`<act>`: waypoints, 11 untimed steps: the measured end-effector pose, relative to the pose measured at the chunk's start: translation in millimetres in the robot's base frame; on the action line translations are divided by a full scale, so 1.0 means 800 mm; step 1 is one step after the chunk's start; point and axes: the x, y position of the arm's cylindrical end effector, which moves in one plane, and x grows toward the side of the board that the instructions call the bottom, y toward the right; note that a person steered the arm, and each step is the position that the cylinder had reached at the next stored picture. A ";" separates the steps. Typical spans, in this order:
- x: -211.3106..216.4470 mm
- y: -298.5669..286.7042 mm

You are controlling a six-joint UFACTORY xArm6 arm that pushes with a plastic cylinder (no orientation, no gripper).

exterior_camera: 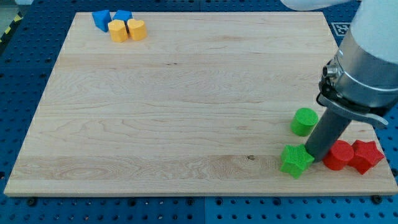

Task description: Move the green star to the left of the green circle

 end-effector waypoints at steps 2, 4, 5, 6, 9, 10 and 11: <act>0.048 0.016; 0.022 -0.040; -0.017 -0.063; -0.068 -0.081; -0.192 -0.140; -0.184 -0.140; -0.183 -0.172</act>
